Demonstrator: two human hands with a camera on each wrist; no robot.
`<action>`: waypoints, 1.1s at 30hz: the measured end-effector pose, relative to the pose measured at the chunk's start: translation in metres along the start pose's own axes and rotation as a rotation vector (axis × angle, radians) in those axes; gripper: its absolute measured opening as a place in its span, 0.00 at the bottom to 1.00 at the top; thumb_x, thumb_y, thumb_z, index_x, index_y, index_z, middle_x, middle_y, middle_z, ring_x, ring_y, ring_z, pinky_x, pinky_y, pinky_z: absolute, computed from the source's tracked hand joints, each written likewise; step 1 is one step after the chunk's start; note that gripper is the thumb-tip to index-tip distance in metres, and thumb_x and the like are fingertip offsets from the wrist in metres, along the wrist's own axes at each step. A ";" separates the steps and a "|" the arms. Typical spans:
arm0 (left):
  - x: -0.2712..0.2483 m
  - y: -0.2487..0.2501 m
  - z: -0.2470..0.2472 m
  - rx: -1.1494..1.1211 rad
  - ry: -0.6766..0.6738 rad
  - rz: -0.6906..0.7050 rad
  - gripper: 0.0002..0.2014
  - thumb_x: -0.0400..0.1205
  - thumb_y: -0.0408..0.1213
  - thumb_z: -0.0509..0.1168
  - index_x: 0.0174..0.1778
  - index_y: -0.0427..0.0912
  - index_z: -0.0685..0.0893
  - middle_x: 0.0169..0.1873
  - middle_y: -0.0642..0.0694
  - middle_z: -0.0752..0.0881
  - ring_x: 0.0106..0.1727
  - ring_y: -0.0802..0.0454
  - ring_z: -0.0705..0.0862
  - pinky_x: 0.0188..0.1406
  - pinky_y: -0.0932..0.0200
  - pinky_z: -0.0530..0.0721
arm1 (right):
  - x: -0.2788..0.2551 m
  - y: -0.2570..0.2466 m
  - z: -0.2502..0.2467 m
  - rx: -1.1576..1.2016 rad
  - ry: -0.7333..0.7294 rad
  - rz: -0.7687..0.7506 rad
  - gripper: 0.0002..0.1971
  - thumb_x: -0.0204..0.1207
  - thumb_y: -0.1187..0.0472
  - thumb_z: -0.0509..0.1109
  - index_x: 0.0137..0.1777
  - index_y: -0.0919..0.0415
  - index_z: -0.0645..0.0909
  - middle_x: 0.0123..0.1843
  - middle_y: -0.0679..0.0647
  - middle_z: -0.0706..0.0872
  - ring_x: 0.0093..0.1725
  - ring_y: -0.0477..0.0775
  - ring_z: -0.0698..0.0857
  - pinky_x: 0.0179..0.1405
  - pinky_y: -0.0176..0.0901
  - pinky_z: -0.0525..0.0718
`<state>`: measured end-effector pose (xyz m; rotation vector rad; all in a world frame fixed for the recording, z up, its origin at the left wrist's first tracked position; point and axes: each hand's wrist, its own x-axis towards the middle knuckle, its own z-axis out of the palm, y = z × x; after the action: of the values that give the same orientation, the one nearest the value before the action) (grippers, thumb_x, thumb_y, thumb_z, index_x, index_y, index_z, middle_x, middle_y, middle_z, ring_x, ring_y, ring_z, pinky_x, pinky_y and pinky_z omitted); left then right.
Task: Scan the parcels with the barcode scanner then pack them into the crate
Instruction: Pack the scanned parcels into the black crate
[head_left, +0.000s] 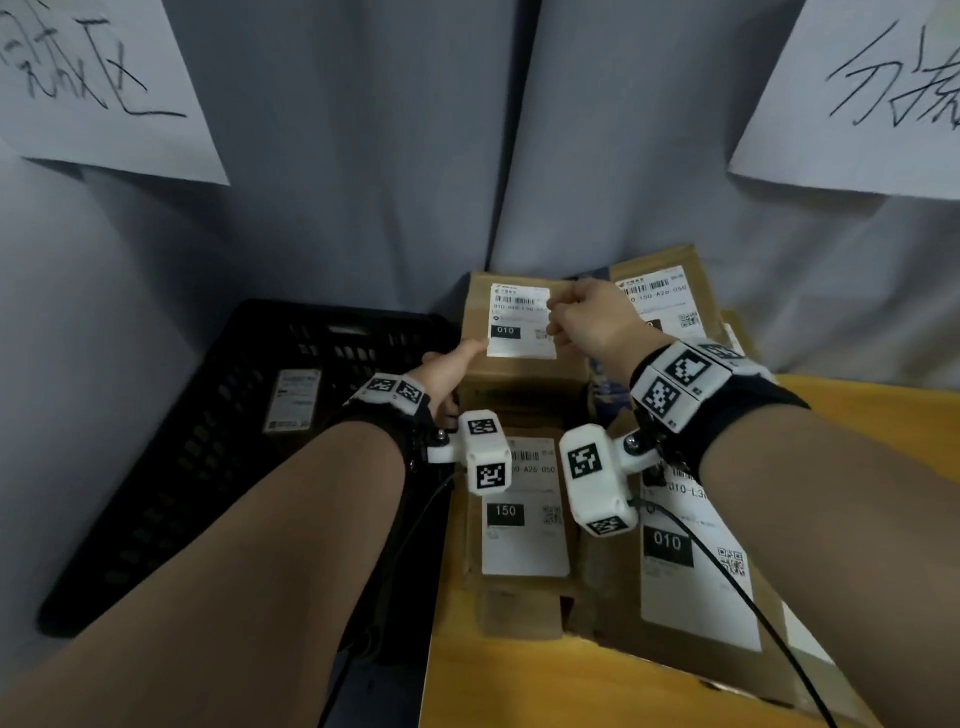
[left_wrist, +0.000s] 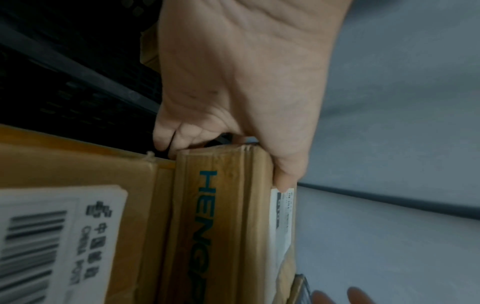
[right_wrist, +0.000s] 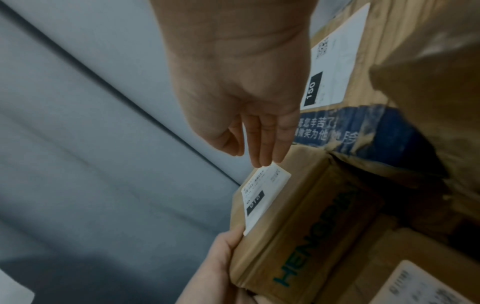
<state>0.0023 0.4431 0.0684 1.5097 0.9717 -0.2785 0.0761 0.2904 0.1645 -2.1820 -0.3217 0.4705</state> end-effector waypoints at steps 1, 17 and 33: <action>0.004 -0.002 -0.001 -0.035 -0.024 -0.001 0.50 0.53 0.75 0.69 0.68 0.48 0.77 0.55 0.37 0.88 0.53 0.35 0.89 0.58 0.39 0.85 | 0.000 0.002 0.001 0.009 0.010 0.002 0.06 0.81 0.67 0.60 0.51 0.61 0.79 0.50 0.63 0.88 0.46 0.58 0.87 0.58 0.54 0.87; -0.058 -0.045 -0.136 -0.297 0.115 0.230 0.23 0.81 0.52 0.65 0.69 0.46 0.76 0.64 0.46 0.82 0.60 0.48 0.85 0.49 0.57 0.86 | -0.018 -0.050 0.076 0.308 -0.037 0.023 0.36 0.68 0.44 0.75 0.71 0.56 0.65 0.67 0.54 0.77 0.59 0.53 0.80 0.60 0.45 0.80; 0.054 -0.133 -0.223 0.429 0.238 0.080 0.22 0.87 0.47 0.55 0.71 0.36 0.75 0.67 0.38 0.79 0.65 0.41 0.78 0.57 0.56 0.73 | 0.034 0.028 0.314 0.109 -0.122 0.493 0.42 0.71 0.43 0.73 0.79 0.54 0.55 0.73 0.64 0.68 0.68 0.70 0.74 0.65 0.61 0.77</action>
<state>-0.1380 0.6528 -0.0137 2.0042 1.0809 -0.2647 -0.0299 0.5070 -0.0411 -2.1215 0.1831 0.8729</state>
